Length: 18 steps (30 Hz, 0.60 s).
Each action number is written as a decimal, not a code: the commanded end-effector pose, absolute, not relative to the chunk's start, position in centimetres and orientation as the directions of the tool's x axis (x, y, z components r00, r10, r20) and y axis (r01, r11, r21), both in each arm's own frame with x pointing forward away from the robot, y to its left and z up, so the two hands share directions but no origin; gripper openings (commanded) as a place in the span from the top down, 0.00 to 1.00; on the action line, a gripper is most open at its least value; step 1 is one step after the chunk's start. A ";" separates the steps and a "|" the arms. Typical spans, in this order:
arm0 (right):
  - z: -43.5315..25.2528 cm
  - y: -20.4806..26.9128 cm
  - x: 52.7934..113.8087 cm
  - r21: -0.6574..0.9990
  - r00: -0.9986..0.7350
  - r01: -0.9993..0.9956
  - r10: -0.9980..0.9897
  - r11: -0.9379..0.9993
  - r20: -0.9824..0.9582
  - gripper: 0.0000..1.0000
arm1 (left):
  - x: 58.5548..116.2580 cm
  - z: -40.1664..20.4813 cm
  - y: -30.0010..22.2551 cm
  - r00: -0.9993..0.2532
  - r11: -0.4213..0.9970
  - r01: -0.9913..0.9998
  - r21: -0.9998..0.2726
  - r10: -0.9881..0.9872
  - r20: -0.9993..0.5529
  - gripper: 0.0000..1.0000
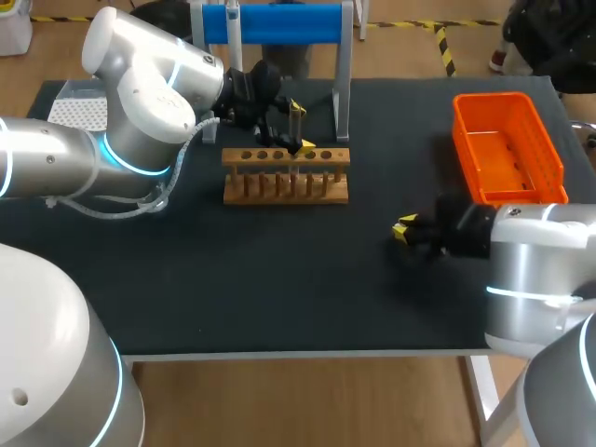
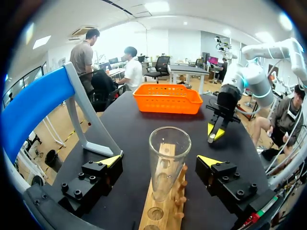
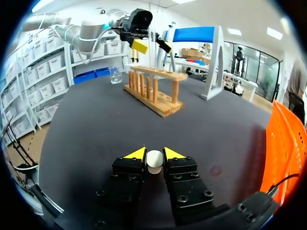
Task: Invert the test tube, pick up the pipette, mount the tip to pipette, aspirate from beaker and dispense into the tube, eject the tip, return the pipette, and cap with the stopper.
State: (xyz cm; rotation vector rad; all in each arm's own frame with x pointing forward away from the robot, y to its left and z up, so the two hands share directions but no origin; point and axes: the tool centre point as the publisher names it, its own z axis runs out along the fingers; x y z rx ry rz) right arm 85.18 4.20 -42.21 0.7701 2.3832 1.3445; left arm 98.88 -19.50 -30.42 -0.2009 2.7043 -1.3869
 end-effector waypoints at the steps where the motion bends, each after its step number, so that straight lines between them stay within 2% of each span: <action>1: -40.8 4.2 85.3 0.852 -0.826 0.300 0.564 0.428 0.007 1.00 | 99.0 -30.4 -19.5 -0.987 0.580 -0.074 -0.812 -0.159 -0.023 0.00; 18: -31.6 4.8 89.8 0.867 -0.895 0.195 0.445 0.458 -0.034 1.00 | 99.0 -30.4 -19.5 -0.987 0.580 -0.074 -0.812 -0.159 -0.023 0.00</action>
